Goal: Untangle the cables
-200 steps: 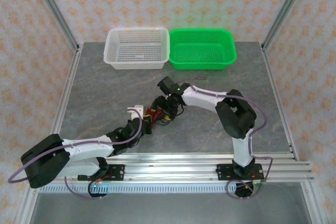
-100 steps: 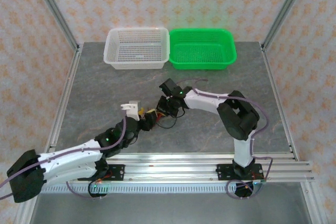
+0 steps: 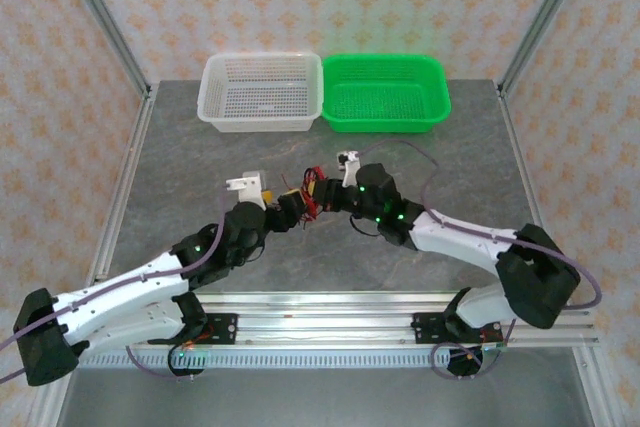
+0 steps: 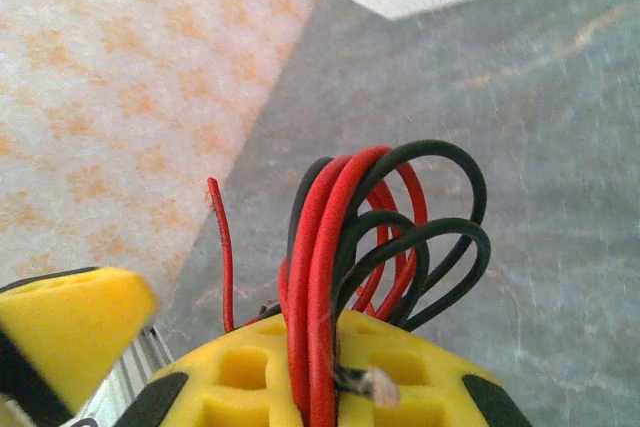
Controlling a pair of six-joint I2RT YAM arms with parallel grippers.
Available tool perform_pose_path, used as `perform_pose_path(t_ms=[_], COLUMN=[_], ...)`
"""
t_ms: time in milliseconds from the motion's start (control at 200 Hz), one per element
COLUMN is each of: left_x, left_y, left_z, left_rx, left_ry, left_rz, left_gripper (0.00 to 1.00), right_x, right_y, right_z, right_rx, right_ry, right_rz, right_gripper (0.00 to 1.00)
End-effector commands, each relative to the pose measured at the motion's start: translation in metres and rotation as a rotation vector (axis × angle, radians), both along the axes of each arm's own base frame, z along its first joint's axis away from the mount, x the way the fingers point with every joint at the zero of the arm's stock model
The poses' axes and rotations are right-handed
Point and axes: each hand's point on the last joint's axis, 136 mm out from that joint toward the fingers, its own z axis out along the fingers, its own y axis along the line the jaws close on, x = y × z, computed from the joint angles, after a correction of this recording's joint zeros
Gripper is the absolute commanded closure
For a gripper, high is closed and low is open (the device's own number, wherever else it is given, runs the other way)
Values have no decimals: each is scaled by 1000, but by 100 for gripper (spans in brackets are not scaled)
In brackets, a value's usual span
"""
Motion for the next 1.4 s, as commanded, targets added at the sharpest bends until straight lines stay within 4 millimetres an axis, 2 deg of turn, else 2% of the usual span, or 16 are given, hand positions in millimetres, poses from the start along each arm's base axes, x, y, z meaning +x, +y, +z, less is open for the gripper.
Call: perform_pose_path(t_ms=[0, 130, 340, 556, 641, 711, 731, 921, 1066, 1156, 1321, 1396], left_x=[1, 4, 13, 26, 31, 33, 34, 34, 31, 30, 27, 23], left_y=[-22, -37, -44, -26, -17, -16, -16, -35, -46, -36, 5, 17], left_z=[16, 25, 15, -3, -7, -9, -8, -2, 7, 11, 23, 25], left_rx=[-123, -212, -276, -411, -447, -461, -464, -481, -498, -454, -265, -178], left_ry=[12, -8, 5, 13, 9, 7, 5, 6, 12, 12, 5, 29], left_rz=[-59, -101, -112, -67, -50, -53, -55, -145, -200, -164, -20, 15], left_gripper=[23, 23, 23, 24, 29, 32, 33, 36, 36, 34, 26, 25], right_x=[1, -1, -6, -19, -24, -25, -29, -33, -23, -12, 0, 4], right_y=[-5, -13, -17, -17, -20, -21, -25, -30, -33, -40, -49, -52], right_z=[49, 55, 60, 69, 75, 71, 81, 87, 77, 66, 56, 53], right_rx=[75, 86, 130, 178, 215, 231, 258, 313, 261, 191, 105, 93], right_ry=[-251, -293, -299, -299, -296, -278, -296, -290, -283, -279, -279, -273], right_rz=[-3, -28, -39, -18, -16, -18, -18, -27, -81, -152, -228, -253], right_gripper=[100, 100, 100, 100, 100, 100, 100, 100, 100, 100, 100, 100])
